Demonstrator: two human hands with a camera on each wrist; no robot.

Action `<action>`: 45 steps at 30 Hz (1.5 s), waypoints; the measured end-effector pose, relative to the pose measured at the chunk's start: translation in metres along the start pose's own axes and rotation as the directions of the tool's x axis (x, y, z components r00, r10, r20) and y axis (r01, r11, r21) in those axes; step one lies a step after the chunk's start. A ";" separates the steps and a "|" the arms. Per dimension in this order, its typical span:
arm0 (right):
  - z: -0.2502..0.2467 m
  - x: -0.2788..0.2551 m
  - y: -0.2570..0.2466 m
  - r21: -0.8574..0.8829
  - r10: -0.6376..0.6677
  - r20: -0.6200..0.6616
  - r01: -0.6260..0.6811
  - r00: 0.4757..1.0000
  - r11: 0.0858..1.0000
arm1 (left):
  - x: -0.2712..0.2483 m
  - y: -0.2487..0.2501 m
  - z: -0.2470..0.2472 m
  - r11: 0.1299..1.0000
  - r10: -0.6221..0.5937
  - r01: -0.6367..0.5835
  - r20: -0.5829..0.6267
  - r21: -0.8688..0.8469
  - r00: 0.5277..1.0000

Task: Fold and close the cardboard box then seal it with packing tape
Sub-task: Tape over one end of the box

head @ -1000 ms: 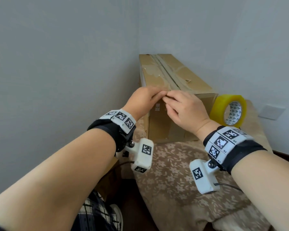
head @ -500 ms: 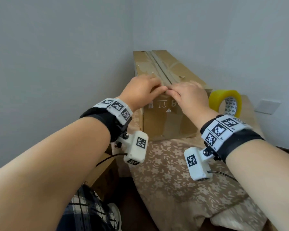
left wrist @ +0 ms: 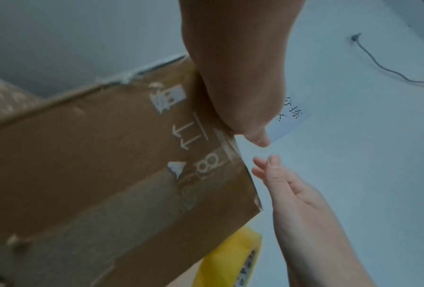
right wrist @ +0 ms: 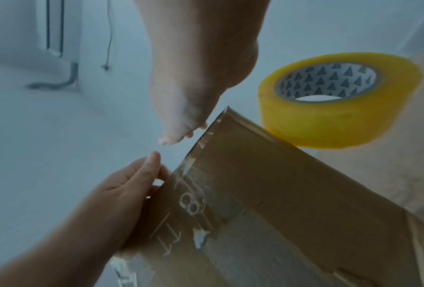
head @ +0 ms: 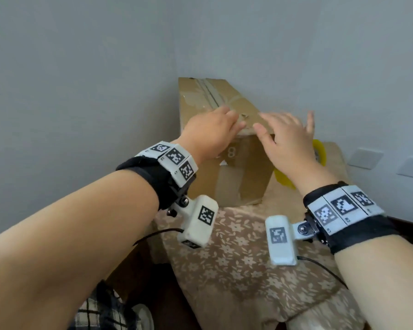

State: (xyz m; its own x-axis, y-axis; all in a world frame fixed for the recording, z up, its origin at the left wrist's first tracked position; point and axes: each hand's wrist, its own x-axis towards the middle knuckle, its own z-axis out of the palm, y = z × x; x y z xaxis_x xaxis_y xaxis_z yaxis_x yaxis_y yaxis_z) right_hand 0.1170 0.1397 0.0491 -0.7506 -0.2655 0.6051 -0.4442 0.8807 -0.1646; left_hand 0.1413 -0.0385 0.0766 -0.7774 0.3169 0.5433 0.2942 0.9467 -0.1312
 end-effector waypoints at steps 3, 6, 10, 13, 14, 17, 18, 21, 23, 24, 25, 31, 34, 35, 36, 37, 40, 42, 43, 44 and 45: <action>0.002 0.003 0.018 0.073 0.131 0.062 -0.135 0.989 0.988 | 0.007 0.011 0.014 0.991 0.030 -0.034 0.030 0.131 0.999; 0.003 0.004 0.024 0.162 0.132 0.128 -0.152 0.983 0.975 | -0.006 0.002 0.019 0.992 -0.016 0.013 0.020 0.129 1.000; 0.000 0.002 0.029 0.103 0.163 0.155 -0.180 0.974 0.978 | -0.012 0.001 0.019 0.980 -0.002 -0.017 0.095 0.198 0.995; -0.009 -0.005 0.039 0.076 0.231 0.271 -0.260 0.935 0.963 | -0.010 0.004 0.014 0.985 -0.017 -0.006 0.128 0.174 0.992; -0.012 -0.007 0.042 0.104 0.223 0.319 -0.268 0.921 0.958 | -0.009 0.004 0.012 0.987 -0.022 0.000 0.136 0.160 0.990; -0.025 -0.011 0.049 -0.006 0.187 0.410 -0.202 0.893 0.979 | -0.002 0.010 0.007 0.996 -0.060 0.049 0.138 0.079 0.989; -0.029 -0.010 0.051 -0.105 0.185 0.421 -0.154 0.888 0.982 | 0.003 0.015 0.007 0.997 -0.070 0.063 0.130 0.051 0.989; -0.034 -0.010 0.058 -0.236 0.164 0.398 -0.072 0.903 0.969 | 0.019 0.029 0.015 0.995 -0.098 0.100 0.163 -0.006 0.982; -0.032 -0.011 0.063 -0.199 0.164 0.382 -0.092 0.910 0.976 | 0.020 0.031 0.024 0.996 -0.086 0.081 0.152 0.039 0.985; -0.030 -0.012 0.065 -0.149 0.161 0.368 -0.113 0.916 0.982 | 0.017 0.030 0.027 0.996 -0.052 0.042 0.137 0.078 0.989; -0.029 -0.013 0.068 -0.078 0.150 0.340 -0.131 0.928 0.988 | 0.014 0.028 0.029 0.995 -0.015 0.002 0.130 0.098 0.991; -0.043 -0.014 0.081 0.114 0.102 0.113 -0.114 0.988 0.987 | 0.012 0.022 0.025 0.999 0.020 -0.030 0.210 0.045 0.977; -0.054 -0.006 0.075 0.060 0.068 0.037 -0.070 0.997 0.996 | 0.013 0.021 0.024 1.000 0.017 -0.022 0.222 0.017 0.975; -0.055 -0.003 0.073 0.055 0.065 0.015 -0.065 0.998 0.996 | 0.012 0.020 0.024 1.000 0.016 -0.018 0.236 0.007 0.972; -0.057 0.000 0.070 0.050 0.063 -0.006 -0.062 0.998 0.997 | 0.013 0.020 0.023 1.000 0.017 -0.017 0.246 -0.002 0.969; -0.059 0.002 0.068 0.046 0.060 -0.025 -0.058 0.998 0.997 | 0.013 0.020 0.023 1.000 0.021 -0.019 0.253 -0.009 0.967; -0.067 0.010 0.062 0.042 0.057 -0.053 -0.054 0.997 0.998 | 0.016 0.020 0.022 0.999 0.032 -0.028 0.269 -0.018 0.963; -0.066 0.012 0.065 0.044 0.064 -0.050 -0.062 0.997 0.997 | 0.017 0.019 0.021 0.999 0.032 -0.028 0.284 -0.019 0.958; -0.064 0.011 0.069 0.047 0.075 -0.039 -0.073 0.996 0.996 | 0.017 0.018 0.021 0.999 0.031 -0.028 0.295 -0.016 0.955; -0.059 0.008 0.074 0.050 0.089 -0.016 -0.088 0.996 0.995 | 0.018 0.018 0.021 0.999 0.032 -0.029 0.306 -0.014 0.951; -0.053 0.003 0.080 0.056 0.104 0.014 -0.105 0.994 0.993 | 0.018 0.018 0.020 0.999 0.033 -0.030 0.316 -0.012 0.948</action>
State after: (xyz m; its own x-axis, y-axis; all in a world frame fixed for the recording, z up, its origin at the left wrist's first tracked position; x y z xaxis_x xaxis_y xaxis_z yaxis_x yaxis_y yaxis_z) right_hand 0.1051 0.2304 0.0795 -0.7998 -0.1780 0.5733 -0.3898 0.8803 -0.2704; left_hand 0.1214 -0.0146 0.0670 -0.9032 0.3498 0.2488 0.3245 0.9358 -0.1375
